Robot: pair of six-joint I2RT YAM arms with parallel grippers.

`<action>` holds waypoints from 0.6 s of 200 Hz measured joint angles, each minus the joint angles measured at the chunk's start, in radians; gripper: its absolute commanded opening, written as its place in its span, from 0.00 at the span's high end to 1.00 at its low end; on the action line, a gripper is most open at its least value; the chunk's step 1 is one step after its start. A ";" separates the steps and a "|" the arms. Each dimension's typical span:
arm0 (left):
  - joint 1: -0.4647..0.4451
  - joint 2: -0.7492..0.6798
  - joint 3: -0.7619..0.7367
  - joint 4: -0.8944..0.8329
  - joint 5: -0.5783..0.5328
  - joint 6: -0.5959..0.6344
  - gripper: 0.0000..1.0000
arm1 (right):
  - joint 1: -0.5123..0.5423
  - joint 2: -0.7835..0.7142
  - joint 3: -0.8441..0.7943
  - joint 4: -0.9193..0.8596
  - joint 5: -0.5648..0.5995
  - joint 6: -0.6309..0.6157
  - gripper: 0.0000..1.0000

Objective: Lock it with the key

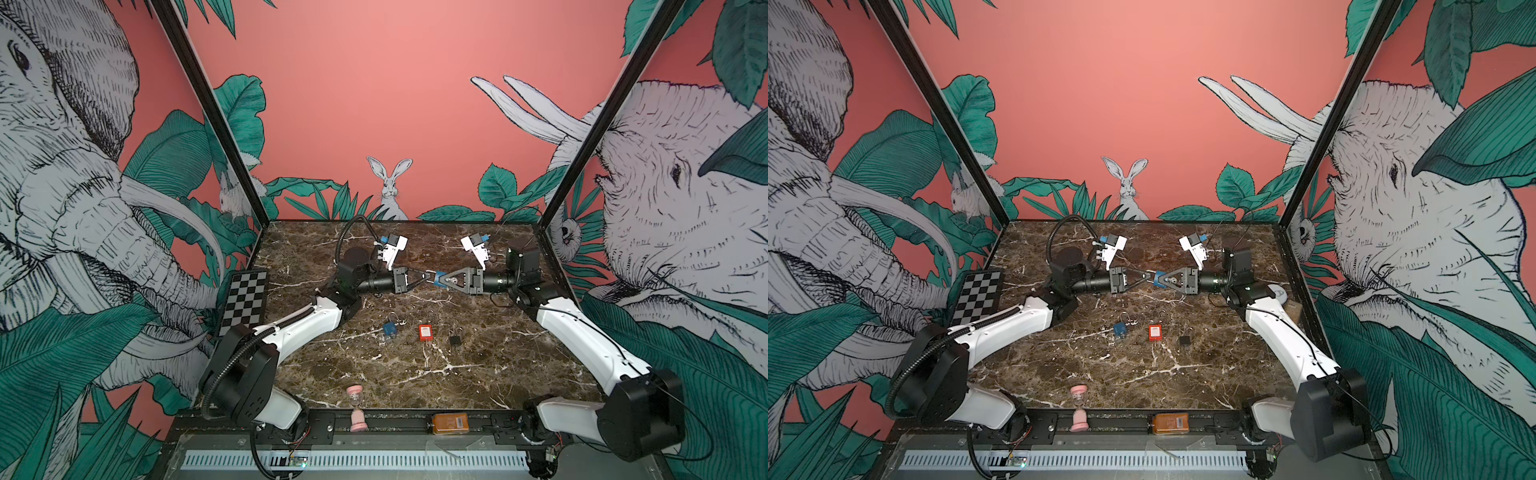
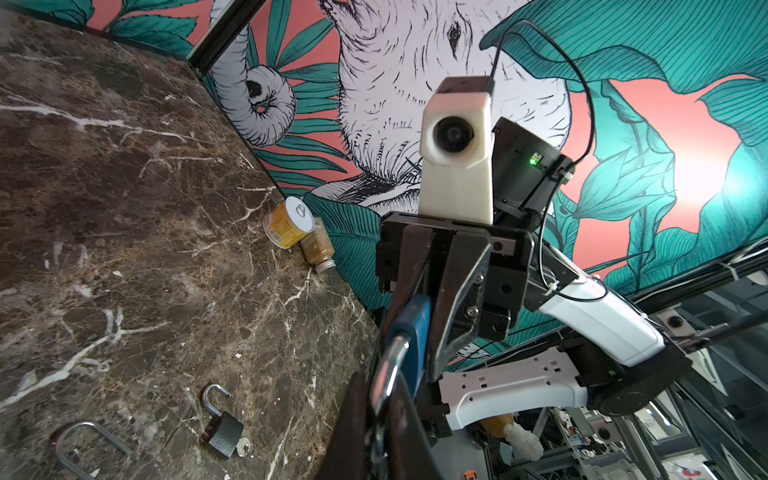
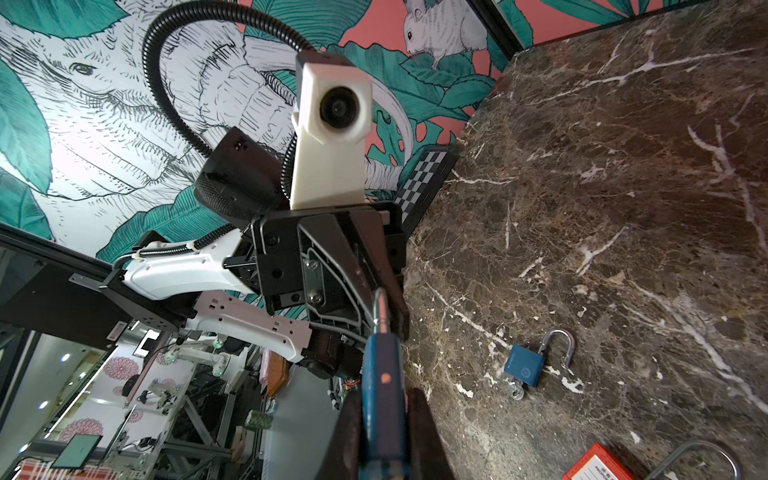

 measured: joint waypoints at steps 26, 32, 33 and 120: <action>0.000 -0.005 0.000 0.025 -0.024 -0.002 1.00 | -0.001 0.024 -0.001 0.086 -0.023 0.037 1.00; 0.000 -0.005 0.000 0.027 -0.026 -0.002 1.00 | -0.001 0.028 -0.001 0.094 -0.025 0.039 1.00; 0.000 -0.005 0.000 0.027 -0.026 -0.002 1.00 | 0.000 0.029 -0.001 0.097 -0.026 0.040 1.00; -0.010 -0.024 0.005 -0.047 -0.117 0.069 1.00 | 0.011 0.114 0.005 0.230 -0.045 0.068 1.00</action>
